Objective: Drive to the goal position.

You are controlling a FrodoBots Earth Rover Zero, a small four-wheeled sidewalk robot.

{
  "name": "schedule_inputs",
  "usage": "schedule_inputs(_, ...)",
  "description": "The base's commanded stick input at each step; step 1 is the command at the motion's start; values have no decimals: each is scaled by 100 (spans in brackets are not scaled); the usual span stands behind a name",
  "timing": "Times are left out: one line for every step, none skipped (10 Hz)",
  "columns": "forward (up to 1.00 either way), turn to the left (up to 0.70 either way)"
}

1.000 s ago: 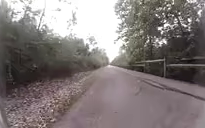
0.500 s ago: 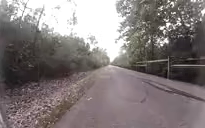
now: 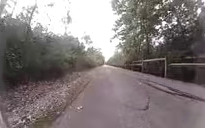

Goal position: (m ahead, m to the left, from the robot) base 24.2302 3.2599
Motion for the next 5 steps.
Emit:
schedule_inputs(70, -5)
schedule_inputs(70, -11)
schedule_inputs(70, -12)
schedule_inputs(70, 0)
schedule_inputs(70, 0)
